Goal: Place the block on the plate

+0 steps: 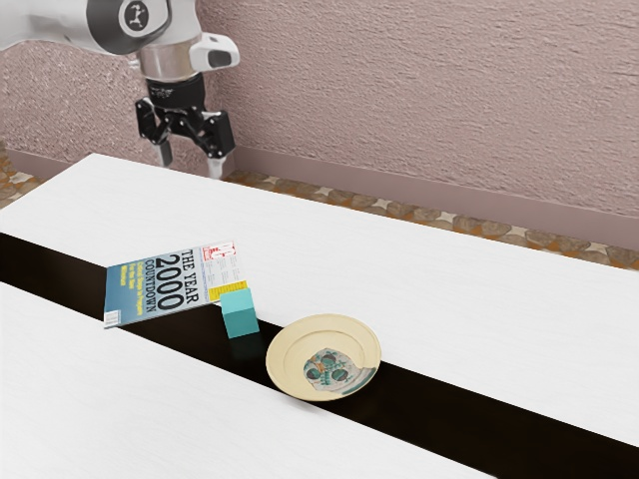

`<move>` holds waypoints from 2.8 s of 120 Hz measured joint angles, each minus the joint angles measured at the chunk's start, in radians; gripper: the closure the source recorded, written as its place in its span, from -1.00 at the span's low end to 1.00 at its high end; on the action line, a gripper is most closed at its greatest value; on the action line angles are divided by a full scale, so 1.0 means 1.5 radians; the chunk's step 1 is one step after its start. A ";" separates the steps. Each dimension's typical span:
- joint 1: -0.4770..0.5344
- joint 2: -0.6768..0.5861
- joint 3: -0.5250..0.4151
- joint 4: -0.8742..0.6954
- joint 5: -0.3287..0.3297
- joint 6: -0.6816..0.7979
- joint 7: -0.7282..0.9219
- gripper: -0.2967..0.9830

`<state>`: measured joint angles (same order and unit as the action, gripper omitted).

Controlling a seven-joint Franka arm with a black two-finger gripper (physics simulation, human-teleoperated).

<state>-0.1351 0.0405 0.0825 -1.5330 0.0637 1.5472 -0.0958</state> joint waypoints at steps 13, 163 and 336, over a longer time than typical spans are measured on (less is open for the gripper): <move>-0.006 0.000 0.003 0.000 0.001 0.005 0.004 -0.54; 0.014 0.145 0.068 -0.049 -0.034 0.144 -0.645 -0.54; 0.052 0.330 0.030 -0.052 -0.089 0.291 -0.597 -0.54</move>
<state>-0.0569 0.5348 0.1273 -1.6117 -0.0703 1.9839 -0.9918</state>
